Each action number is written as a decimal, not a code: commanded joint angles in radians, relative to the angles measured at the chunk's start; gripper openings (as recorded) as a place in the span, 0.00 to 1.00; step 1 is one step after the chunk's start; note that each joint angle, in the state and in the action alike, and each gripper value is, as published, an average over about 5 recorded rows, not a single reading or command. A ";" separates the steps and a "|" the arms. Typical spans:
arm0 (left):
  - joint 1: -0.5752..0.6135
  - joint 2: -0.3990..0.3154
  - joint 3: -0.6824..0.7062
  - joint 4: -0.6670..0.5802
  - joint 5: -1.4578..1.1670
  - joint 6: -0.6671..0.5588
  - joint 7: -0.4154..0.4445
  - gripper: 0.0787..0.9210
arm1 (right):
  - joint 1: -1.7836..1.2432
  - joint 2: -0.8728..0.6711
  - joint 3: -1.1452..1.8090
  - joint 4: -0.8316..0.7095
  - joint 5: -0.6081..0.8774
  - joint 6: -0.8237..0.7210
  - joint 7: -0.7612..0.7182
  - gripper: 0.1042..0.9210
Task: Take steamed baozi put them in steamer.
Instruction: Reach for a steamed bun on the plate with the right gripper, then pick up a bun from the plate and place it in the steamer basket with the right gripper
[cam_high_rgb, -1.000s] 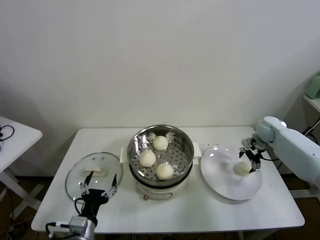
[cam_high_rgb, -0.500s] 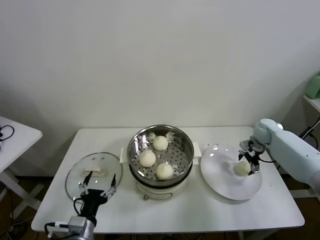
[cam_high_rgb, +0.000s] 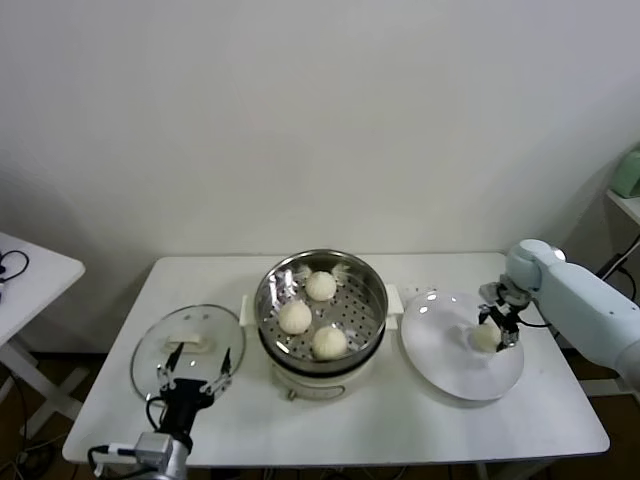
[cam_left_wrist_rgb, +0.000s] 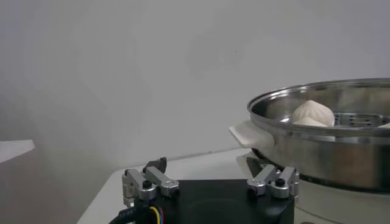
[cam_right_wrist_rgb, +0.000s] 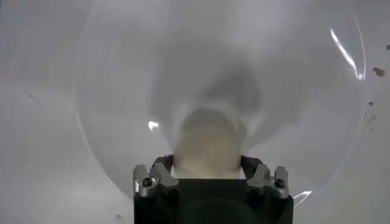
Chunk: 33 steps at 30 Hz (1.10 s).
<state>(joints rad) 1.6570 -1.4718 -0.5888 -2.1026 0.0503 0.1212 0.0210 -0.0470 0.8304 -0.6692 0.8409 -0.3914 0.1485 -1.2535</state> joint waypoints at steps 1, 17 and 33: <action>0.000 -0.001 0.000 0.002 -0.001 0.000 -0.001 0.88 | 0.001 0.001 0.000 -0.004 0.000 0.002 -0.001 0.75; -0.001 -0.003 -0.006 -0.008 -0.005 0.001 -0.002 0.88 | 0.067 -0.006 -0.055 0.011 0.095 -0.022 0.003 0.71; -0.014 -0.008 0.040 -0.081 0.077 -0.016 0.008 0.88 | 0.752 0.046 -0.725 0.148 0.819 -0.279 -0.001 0.69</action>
<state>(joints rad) 1.6489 -1.4822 -0.5770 -2.1437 0.0783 0.1097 0.0277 0.3313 0.8290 -1.0261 0.9297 0.0559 -0.0137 -1.2589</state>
